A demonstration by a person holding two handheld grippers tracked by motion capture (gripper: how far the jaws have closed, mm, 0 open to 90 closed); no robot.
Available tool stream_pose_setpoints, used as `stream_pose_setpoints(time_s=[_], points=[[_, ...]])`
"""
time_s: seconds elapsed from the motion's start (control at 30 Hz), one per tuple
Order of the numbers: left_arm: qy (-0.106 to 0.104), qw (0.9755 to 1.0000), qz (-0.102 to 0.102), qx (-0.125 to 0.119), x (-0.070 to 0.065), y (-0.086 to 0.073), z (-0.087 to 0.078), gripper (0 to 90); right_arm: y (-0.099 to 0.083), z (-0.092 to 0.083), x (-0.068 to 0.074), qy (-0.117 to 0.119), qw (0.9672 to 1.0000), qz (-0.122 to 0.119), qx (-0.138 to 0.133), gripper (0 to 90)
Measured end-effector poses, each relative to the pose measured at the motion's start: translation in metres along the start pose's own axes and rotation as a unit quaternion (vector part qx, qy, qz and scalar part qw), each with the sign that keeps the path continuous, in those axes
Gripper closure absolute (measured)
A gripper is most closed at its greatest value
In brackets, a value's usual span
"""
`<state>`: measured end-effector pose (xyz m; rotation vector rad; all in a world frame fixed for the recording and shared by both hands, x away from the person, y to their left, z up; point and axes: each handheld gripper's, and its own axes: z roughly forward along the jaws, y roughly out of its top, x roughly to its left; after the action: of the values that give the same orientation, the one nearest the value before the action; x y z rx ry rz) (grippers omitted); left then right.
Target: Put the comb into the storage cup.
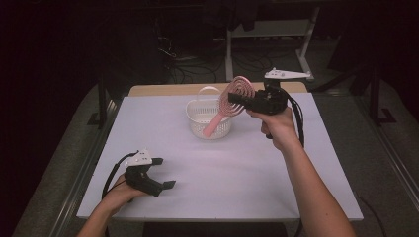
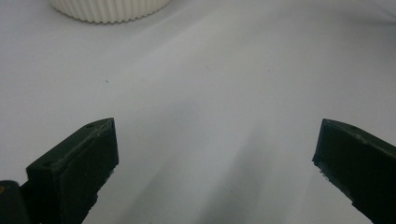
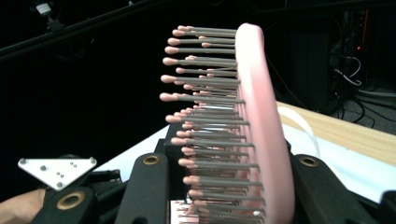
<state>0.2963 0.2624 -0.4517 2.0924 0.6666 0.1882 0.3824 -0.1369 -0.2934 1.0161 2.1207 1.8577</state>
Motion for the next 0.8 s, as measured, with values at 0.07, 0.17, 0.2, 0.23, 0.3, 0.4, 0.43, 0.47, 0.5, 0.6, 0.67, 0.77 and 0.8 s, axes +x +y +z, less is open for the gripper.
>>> stream_pose_setpoints(time_s=[0.07, 0.17, 0.2, 0.23, 0.3, 0.4, 0.43, 0.47, 0.5, 0.6, 0.67, 0.77, 0.8], points=[[0.000, 1.0000, 0.000, 0.001, 0.000, 0.000, 0.000, 0.0, 0.004, 0.000, -0.001, -0.002, 1.0000, 0.000, -0.005, 62.6], [0.000, 1.0000, 0.001, 0.001, 0.000, 0.000, 0.000, 0.0, 0.008, 0.000, -0.003, -0.004, 0.9999, 0.002, -0.013, 62.6], [-0.001, 1.0000, 0.001, 0.001, 0.000, 0.000, 0.000, 0.0, 0.010, 0.001, -0.003, -0.006, 0.9999, 0.001, -0.014, 62.6], [-0.001, 1.0000, 0.001, 0.001, 0.000, 0.000, 0.000, 0.0, 0.011, 0.001, -0.004, -0.007, 0.9998, 0.003, -0.016, 62.6], [0.000, 1.0000, 0.002, 0.002, -0.001, 0.000, 0.000, 0.0, 0.013, 0.003, -0.006, -0.011, 0.9997, 0.003, -0.020, 62.6], [0.001, 1.0000, 0.003, 0.001, -0.001, 0.000, 0.001, 0.0, 0.016, 0.004, -0.008, -0.015, 0.9995, 0.006, -0.025, 62.6], [0.001, 1.0000, 0.003, 0.001, -0.001, 0.000, 0.001, 0.0, 0.017, 0.004, -0.009, -0.016, 0.9995, 0.005, -0.028, 62.6], [0.001, 1.0000, 0.003, 0.001, -0.001, 0.000, 0.001, 0.0, 0.018, 0.005, -0.011, -0.018, 0.9993, 0.007, -0.030, 62.6], [0.002, 1.0000, 0.005, 0.001, -0.001, 0.000, 0.001, 0.0, 0.018, 0.005, -0.012, -0.020, 0.9992, 0.008, -0.033, 62.6], [0.001, 1.0000, 0.005, 0.000, -0.001, 0.000, 0.001, 0.0, 0.020, 0.007, -0.016, -0.029, 0.9988, 0.010, -0.038, 62.7], [0.002, 1.0000, 0.006, 0.000, -0.001, -0.001, 0.001, 0.0, 0.021, 0.008, -0.019, -0.033, 0.9985, 0.012, -0.041, 62.7], [0.002, 1.0000, 0.006, 0.001, -0.001, -0.001, 0.001, 0.0, 0.021, 0.012, -0.024, -0.039, 0.9980, 0.019, -0.046, 62.6], [0.002, 1.0000, 0.007, 0.001, -0.001, -0.001, 0.001, 0.0, 0.021, 0.013, -0.025, -0.041, 0.9979, 0.019, -0.047, 62.7]])
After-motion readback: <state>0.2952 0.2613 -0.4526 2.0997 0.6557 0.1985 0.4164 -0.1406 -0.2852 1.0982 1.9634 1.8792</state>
